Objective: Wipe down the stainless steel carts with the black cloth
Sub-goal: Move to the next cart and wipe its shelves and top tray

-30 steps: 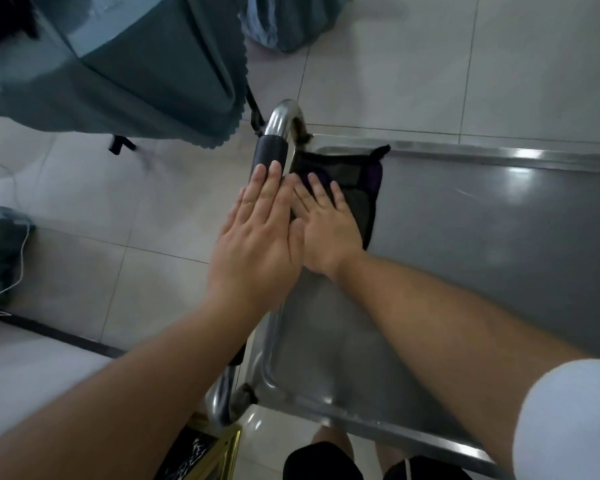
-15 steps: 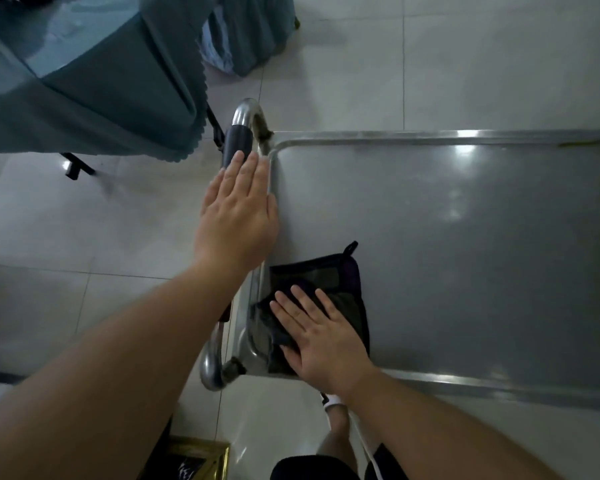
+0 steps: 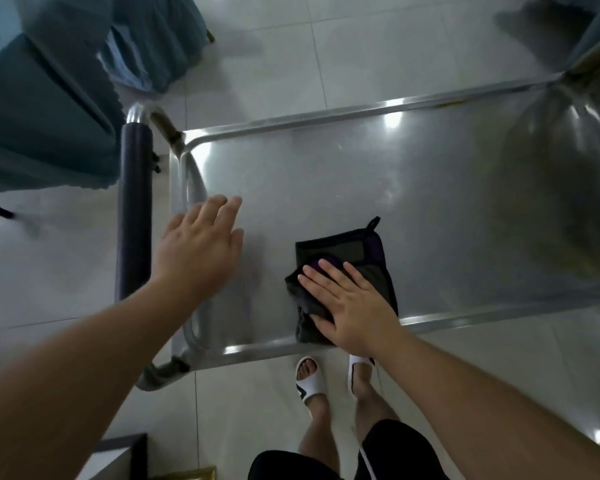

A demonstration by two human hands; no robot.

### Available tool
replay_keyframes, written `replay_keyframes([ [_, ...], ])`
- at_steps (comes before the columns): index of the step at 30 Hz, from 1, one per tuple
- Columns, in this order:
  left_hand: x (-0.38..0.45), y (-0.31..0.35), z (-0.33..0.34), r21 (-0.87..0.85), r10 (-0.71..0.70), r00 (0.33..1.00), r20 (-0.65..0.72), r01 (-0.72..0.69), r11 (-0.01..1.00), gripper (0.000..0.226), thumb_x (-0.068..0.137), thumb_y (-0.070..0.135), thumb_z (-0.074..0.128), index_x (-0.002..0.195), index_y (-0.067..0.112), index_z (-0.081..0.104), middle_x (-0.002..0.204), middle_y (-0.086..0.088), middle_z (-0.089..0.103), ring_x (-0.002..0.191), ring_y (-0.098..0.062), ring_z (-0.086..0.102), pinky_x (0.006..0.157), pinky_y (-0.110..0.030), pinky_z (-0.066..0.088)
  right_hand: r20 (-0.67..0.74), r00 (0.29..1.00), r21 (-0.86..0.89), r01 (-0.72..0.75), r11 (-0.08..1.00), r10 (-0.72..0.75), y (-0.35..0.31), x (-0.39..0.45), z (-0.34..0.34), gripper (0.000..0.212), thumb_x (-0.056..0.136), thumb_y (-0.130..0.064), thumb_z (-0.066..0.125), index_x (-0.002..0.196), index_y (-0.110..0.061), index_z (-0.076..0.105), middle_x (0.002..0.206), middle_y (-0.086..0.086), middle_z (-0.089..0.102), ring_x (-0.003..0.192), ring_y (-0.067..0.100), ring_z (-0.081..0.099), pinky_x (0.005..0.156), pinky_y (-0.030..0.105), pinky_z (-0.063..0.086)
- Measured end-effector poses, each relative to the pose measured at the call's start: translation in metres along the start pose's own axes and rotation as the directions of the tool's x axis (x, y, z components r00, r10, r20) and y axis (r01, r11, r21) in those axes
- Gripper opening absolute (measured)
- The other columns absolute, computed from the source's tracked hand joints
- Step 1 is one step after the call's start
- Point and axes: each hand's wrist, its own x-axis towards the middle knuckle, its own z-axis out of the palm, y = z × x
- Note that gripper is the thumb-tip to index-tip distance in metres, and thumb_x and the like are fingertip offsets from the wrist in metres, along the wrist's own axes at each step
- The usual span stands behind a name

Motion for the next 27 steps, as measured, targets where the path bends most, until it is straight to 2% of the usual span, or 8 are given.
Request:
replay_keyframes([
  [3,-0.004,0.040,0.015,-0.128,-0.045,0.997,0.056,0.051,0.990,0.056,0.110,0.043,0.040,0.162,0.026,0.032,0.163,-0.002,0.040,0.146,-0.031,0.042,0.118,-0.053,0.034,-0.029,0.998,-0.001,-0.053,0.999,0.053,0.022,-0.016,-0.001,0.070,0.102,-0.057,0.031,0.166,-0.036,0.010,0.172,-0.018,0.005,0.159,0.008,-0.005,0.129,0.045,0.005],
  [7,-0.005,0.092,0.028,-0.195,-0.041,0.992,0.123,0.065,0.979,0.057,0.110,0.045,0.035,0.164,0.027,0.028,0.167,-0.002,0.035,0.150,-0.030,0.036,0.123,-0.052,0.028,-0.057,0.993,0.000,-0.107,0.994,0.107,0.061,-0.039,-0.004,0.070,0.102,-0.057,0.030,0.166,-0.037,0.008,0.172,-0.019,0.002,0.159,0.007,-0.007,0.129,0.043,0.001],
  [16,0.016,0.193,0.042,-0.311,-0.122,0.981,0.148,0.163,0.936,0.057,0.111,0.043,0.038,0.164,0.024,0.031,0.168,-0.004,0.034,0.152,-0.031,0.034,0.124,-0.048,0.027,-0.056,0.980,-0.004,-0.193,0.981,0.193,0.173,-0.094,-0.024,0.069,0.103,-0.060,0.024,0.165,-0.039,0.004,0.171,-0.021,-0.001,0.157,0.004,-0.013,0.129,0.043,-0.001],
  [20,0.028,0.225,0.052,-0.310,-0.180,0.971,0.156,0.221,0.925,0.055,0.111,0.040,0.040,0.163,0.021,0.033,0.167,-0.006,0.034,0.151,-0.033,0.035,0.124,-0.046,0.026,-0.028,0.989,-0.019,-0.148,0.989,0.147,0.219,-0.115,-0.036,0.071,0.102,-0.063,0.027,0.165,-0.039,0.006,0.171,-0.021,0.000,0.158,0.005,-0.011,0.129,0.043,-0.002],
  [24,0.042,0.248,0.062,-0.328,-0.254,0.957,0.138,0.287,0.900,0.056,0.112,0.042,0.039,0.163,0.021,0.032,0.168,-0.008,0.032,0.153,-0.034,0.032,0.125,-0.049,0.026,-0.015,0.997,-0.052,-0.072,0.996,0.071,0.262,-0.135,-0.045,0.073,0.101,-0.062,0.032,0.166,-0.036,0.011,0.172,-0.019,0.005,0.159,0.007,-0.004,0.130,0.044,0.002],
  [27,0.053,0.261,0.072,-0.343,-0.309,0.944,0.117,0.331,0.879,0.058,0.112,0.045,0.038,0.164,0.023,0.028,0.171,-0.007,0.027,0.157,-0.033,0.027,0.127,-0.051,0.023,-0.023,0.998,-0.083,-0.067,0.994,0.066,0.295,-0.153,-0.051,0.073,0.101,-0.061,0.034,0.166,-0.036,0.010,0.172,-0.017,0.006,0.159,0.008,-0.003,0.130,0.045,0.004],
])
